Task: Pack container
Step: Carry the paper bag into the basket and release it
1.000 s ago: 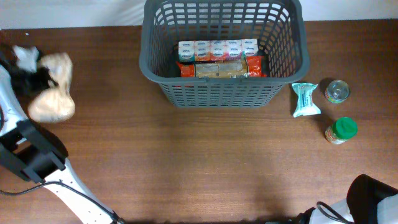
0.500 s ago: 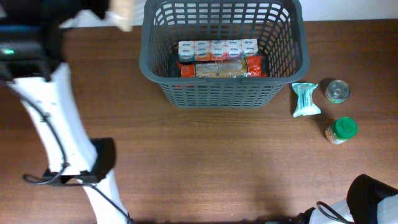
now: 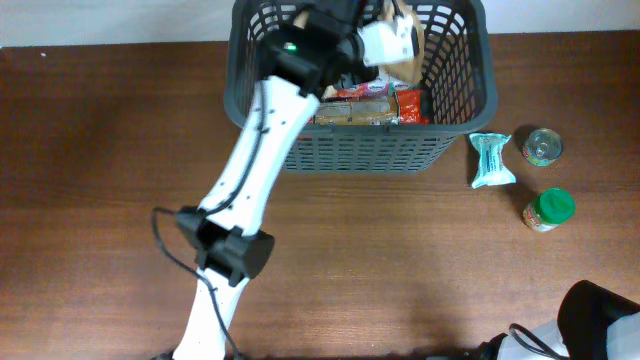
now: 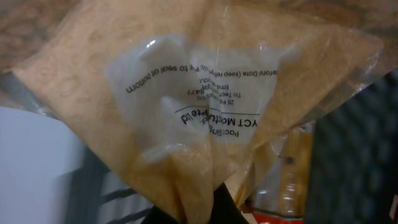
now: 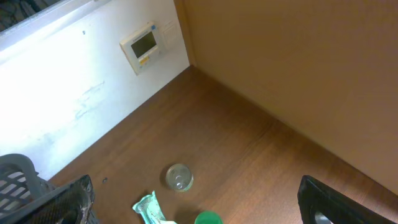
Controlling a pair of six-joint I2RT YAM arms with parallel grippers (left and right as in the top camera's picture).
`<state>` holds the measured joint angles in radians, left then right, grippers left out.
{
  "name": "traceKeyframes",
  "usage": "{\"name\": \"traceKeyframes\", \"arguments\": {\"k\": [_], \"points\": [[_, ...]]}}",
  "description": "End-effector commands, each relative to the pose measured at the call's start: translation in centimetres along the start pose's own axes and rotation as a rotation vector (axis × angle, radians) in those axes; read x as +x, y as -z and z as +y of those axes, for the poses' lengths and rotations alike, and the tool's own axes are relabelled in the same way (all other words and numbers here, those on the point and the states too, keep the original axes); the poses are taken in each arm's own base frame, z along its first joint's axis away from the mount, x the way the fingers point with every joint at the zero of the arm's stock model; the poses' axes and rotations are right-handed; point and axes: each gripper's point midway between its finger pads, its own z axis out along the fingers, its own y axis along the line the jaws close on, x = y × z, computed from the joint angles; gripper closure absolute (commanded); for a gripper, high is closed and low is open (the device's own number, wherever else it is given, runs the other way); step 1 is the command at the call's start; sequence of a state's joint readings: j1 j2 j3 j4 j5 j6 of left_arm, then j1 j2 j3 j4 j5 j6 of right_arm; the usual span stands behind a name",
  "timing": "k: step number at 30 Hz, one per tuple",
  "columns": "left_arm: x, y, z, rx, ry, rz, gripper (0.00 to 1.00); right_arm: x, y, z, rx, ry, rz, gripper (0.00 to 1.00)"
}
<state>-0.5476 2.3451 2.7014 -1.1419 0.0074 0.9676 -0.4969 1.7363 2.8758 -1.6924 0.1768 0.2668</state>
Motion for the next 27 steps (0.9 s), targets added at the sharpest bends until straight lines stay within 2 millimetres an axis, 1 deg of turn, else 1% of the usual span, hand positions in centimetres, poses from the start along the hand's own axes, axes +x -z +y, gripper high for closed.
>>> {"name": "traceKeyframes", "arguments": {"k": [1, 4, 8, 9, 13, 17, 18, 19, 20, 21, 22, 23, 24, 25, 27], "points": [[1.2, -3.2, -1.5, 0.024, -0.041, 0.071, 0.99, -0.1, 0.4, -0.5, 0.018, -0.015, -0.010, 0.01], [1.2, -5.9, -3.8, 0.084, -0.051, 0.082, 0.98, -0.1, 0.4, -0.5, 0.018, -0.015, -0.010, 0.01], [0.3, -8.3, -6.8, 0.155, -0.071, 0.068, 0.99, -0.1, 0.4, -0.5, 0.018, -0.015, -0.010, 0.01], [0.2, -9.2, -7.9, 0.176, -0.071, 0.075, 0.99, -0.1, 0.4, -0.5, 0.018, -0.015, -0.010, 0.01], [0.2, -10.7, -9.3, 0.199, -0.021, 0.090, 0.99, -0.1, 0.4, -0.5, 0.018, -0.015, -0.010, 0.01], [0.3, -11.4, -10.1, 0.213, 0.043, 0.102, 0.98, -0.1, 0.4, -0.5, 0.018, -0.015, -0.010, 0.01], [0.3, -11.3, -10.2, 0.214, 0.072, 0.103, 0.94, -0.1, 0.4, -0.5, 0.018, -0.015, -0.010, 0.01], [0.2, -11.3, -10.2, 0.215, 0.119, 0.108, 0.89, -0.1, 0.4, -0.5, 0.018, -0.016, -0.010, 0.01], [0.2, -11.1, -10.6, 0.223, 0.168, 0.122, 0.79, -0.1, 0.4, -0.5, 0.018, -0.015, -0.010, 0.01], [0.2, -10.9, -10.9, 0.232, 0.178, 0.131, 0.66, -0.1, 0.4, -0.5, 0.018, -0.015, -0.010, 0.02], [0.2, -10.5, -11.4, 0.242, 0.191, 0.147, 0.48, -0.1, 0.4, -0.5, 0.018, -0.015, -0.010, 0.01], [0.1, -10.1, -11.6, 0.248, 0.196, 0.157, 0.05, -0.1, 0.4, -0.5, 0.018, -0.015, -0.010, 0.01], [-0.1, -9.4, -11.8, 0.246, 0.184, 0.177, 0.01, -0.1, 0.4, -0.5, 0.018, -0.015, -0.010, 0.01], [-0.2, -8.7, -11.4, 0.229, 0.176, 0.190, 0.01, -0.1, 0.4, -0.5, 0.018, -0.015, -0.010, 0.01], [-0.8, -6.5, -9.2, 0.143, 0.209, 0.194, 0.01, -0.1, 0.4, -0.5, 0.018, -0.015, -0.010, 0.01]]}}
